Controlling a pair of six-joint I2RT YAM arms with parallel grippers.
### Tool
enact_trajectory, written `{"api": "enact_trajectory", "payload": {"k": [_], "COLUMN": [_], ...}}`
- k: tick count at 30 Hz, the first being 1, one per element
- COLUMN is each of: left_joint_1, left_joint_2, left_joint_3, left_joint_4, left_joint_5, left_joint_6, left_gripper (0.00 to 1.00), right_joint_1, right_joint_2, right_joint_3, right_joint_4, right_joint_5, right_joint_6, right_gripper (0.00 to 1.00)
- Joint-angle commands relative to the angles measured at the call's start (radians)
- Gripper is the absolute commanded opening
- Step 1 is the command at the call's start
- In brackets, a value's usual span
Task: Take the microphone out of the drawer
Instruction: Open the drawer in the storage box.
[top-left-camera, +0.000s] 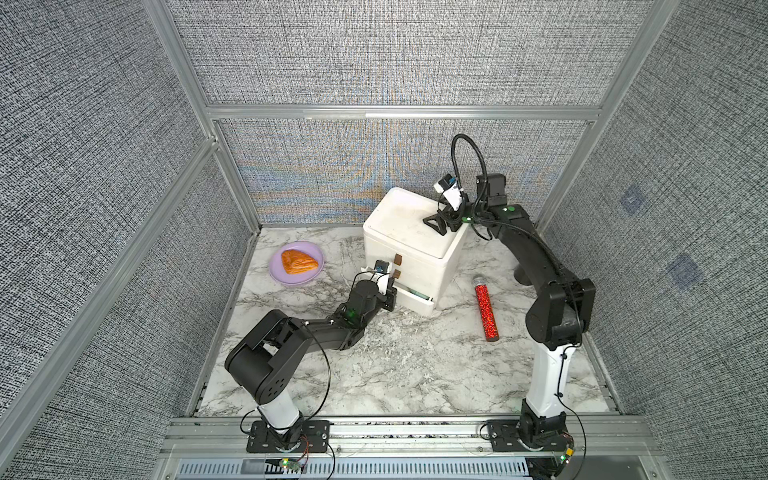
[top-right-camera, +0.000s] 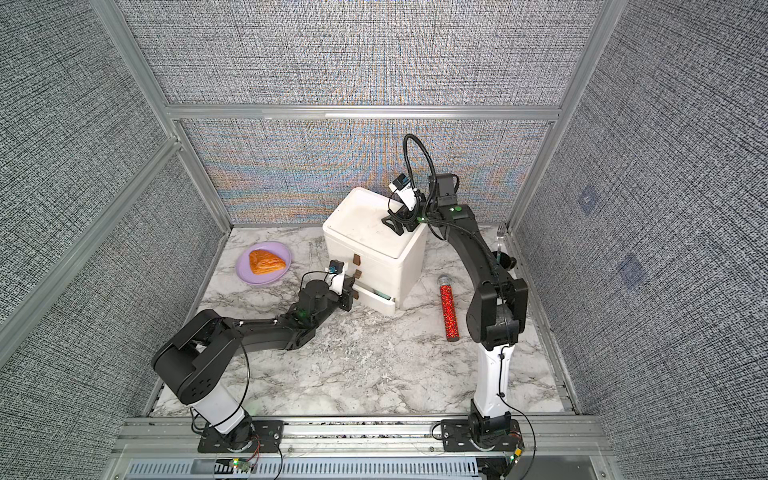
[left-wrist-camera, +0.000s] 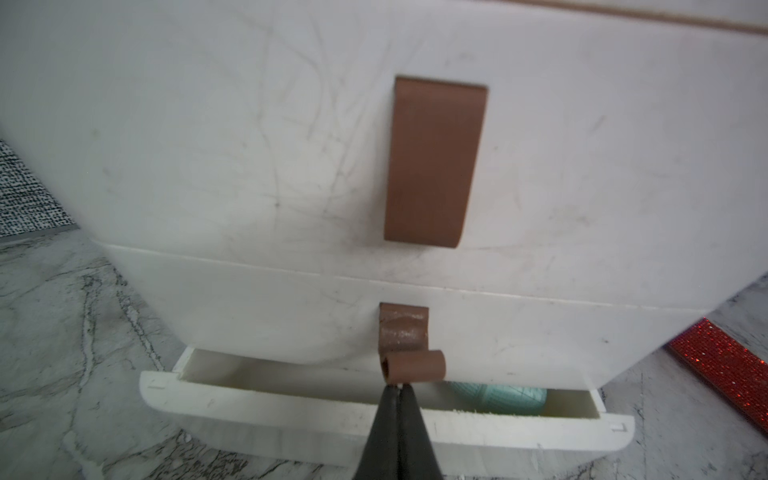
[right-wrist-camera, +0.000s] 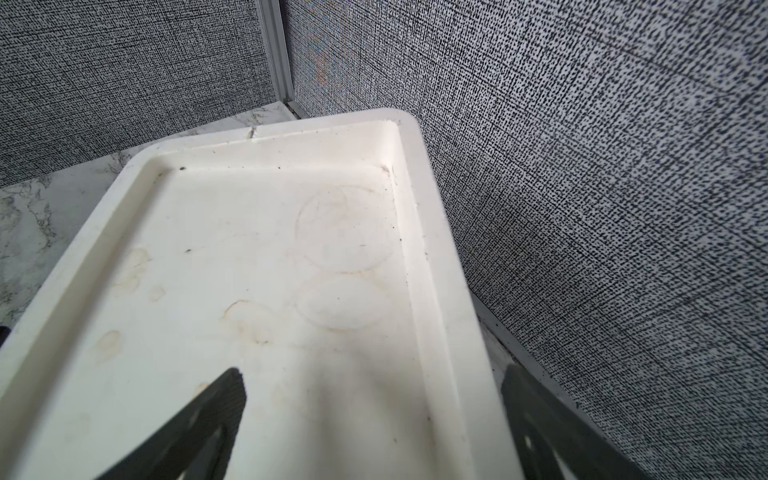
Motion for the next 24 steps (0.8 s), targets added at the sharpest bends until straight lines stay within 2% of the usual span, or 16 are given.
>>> {"api": "enact_trajectory", "payload": {"k": [1, 11, 13, 16, 18, 24], "left_joint_1": [0.000, 0.000, 0.000, 0.000, 0.000, 0.001], "left_joint_2": [-0.020, -0.048, -0.024, 0.018, 0.038, 0.077], "left_joint_3": [-0.004, 0.010, 0.050, 0.083, 0.091, 0.103], "left_joint_4": [0.038, -0.048, -0.097, -0.115, -0.106, -0.078], "left_joint_5": [0.000, 0.008, 0.034, 0.066, 0.064, 0.072], "left_joint_6": [0.005, -0.004, -0.009, -0.020, -0.028, 0.010], "left_gripper": [0.00, 0.02, 0.20, 0.36, 0.40, 0.40], "right_joint_1": [0.000, 0.001, 0.001, 0.001, 0.001, -0.001], "right_joint_2": [0.023, 0.023, 0.023, 0.022, 0.022, 0.022], "right_joint_3": [-0.017, -0.018, -0.017, -0.019, -0.019, -0.021], "right_joint_4": [-0.241, -0.240, -0.241, -0.241, -0.243, -0.242], "right_joint_5": [-0.010, -0.012, -0.011, -0.011, -0.010, -0.008], "right_joint_6": [0.059, 0.060, 0.059, 0.059, 0.056, 0.055], "right_gripper": [0.98, 0.98, 0.98, 0.98, 0.98, 0.98]}}
